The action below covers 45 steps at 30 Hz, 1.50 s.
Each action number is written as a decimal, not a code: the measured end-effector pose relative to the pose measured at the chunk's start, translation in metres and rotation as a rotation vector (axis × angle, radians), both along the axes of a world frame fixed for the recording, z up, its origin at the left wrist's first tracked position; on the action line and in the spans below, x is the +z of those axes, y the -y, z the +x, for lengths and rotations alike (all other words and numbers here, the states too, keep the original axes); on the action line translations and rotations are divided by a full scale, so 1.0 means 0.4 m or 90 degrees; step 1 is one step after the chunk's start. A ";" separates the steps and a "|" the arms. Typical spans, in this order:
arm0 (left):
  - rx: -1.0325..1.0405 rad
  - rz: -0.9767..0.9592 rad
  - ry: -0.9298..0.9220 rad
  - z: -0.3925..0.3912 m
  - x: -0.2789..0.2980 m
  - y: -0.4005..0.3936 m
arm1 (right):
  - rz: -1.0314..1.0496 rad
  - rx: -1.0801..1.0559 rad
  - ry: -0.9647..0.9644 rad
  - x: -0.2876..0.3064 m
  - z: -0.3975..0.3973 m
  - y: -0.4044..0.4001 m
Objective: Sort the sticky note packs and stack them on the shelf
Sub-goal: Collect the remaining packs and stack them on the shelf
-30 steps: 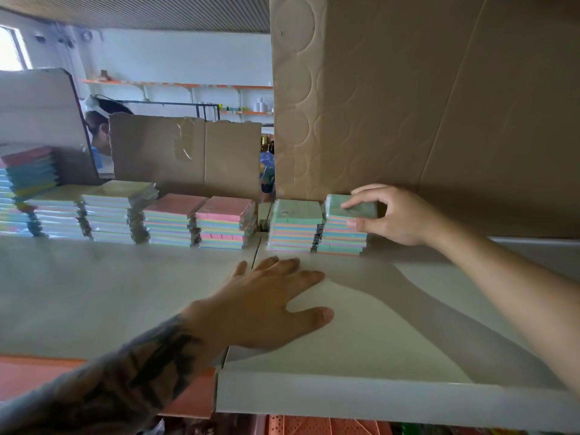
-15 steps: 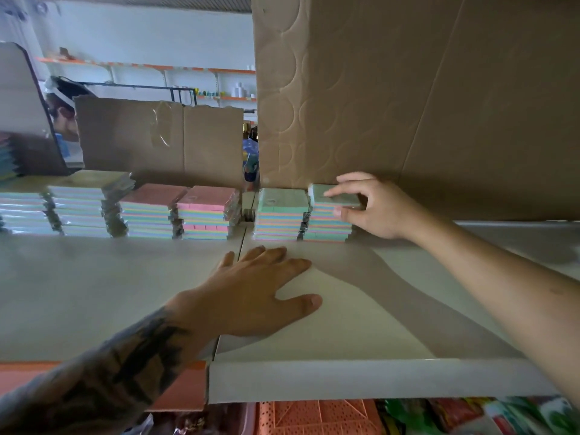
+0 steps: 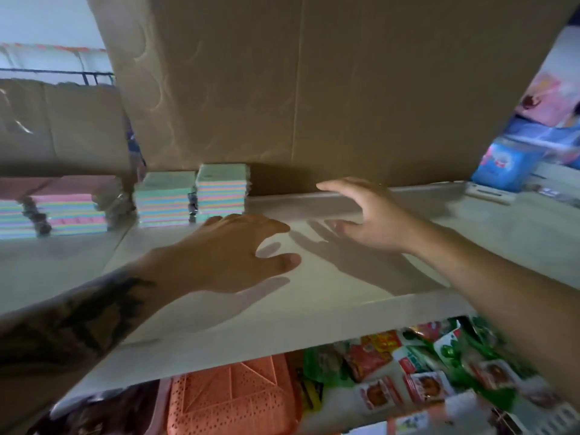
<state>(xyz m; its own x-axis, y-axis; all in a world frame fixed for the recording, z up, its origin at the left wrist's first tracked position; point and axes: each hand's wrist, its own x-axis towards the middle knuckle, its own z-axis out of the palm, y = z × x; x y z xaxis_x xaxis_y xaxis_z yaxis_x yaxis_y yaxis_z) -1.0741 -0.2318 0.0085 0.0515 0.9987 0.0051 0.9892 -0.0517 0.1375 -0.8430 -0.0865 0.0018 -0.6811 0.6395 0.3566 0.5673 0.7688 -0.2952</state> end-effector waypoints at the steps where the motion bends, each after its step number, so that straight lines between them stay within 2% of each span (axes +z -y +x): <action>1: -0.008 -0.005 0.006 0.042 -0.003 -0.027 | 0.006 -0.014 0.010 -0.005 0.047 -0.012; 4: -0.042 -0.012 0.024 0.194 -0.013 -0.133 | 0.001 -0.070 0.054 -0.016 0.223 -0.060; 11: -0.087 -0.003 -0.013 0.508 -0.012 -0.392 | 0.001 -0.160 0.082 -0.016 0.602 -0.248; 15: -0.090 0.022 0.003 0.662 -0.016 -0.528 | -0.012 -0.209 0.047 -0.004 0.740 -0.372; 17: -0.083 0.038 0.006 0.729 -0.019 -0.586 | -0.013 -0.230 0.075 -0.006 0.781 -0.434; 21: -0.071 0.050 0.014 0.819 -0.033 -0.678 | -0.001 -0.233 0.172 -0.014 0.809 -0.528; 25: -0.043 0.064 0.043 0.857 -0.050 -0.737 | -0.034 -0.227 0.173 -0.027 0.808 -0.587; 31: -0.036 0.088 0.058 0.850 -0.067 -0.746 | -0.013 -0.174 0.075 -0.038 0.805 -0.585; 37: -0.022 0.133 0.089 0.805 -0.038 -0.679 | -0.049 -0.122 -0.020 -0.025 0.823 -0.548; 41: -0.010 0.168 0.085 0.778 -0.009 -0.609 | -0.128 -0.019 -0.118 -0.010 0.803 -0.508; 45: -0.013 0.183 0.096 0.751 0.005 -0.521 | -0.247 0.115 -0.166 0.019 0.763 -0.448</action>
<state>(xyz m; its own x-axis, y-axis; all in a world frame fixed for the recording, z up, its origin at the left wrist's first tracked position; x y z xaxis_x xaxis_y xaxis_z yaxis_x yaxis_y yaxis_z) -0.7739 -0.0232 0.0106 0.0483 0.9538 0.2964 0.9569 -0.1292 0.2599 -0.5378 0.0928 0.0096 -0.7125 0.6392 0.2896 0.3047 0.6536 -0.6928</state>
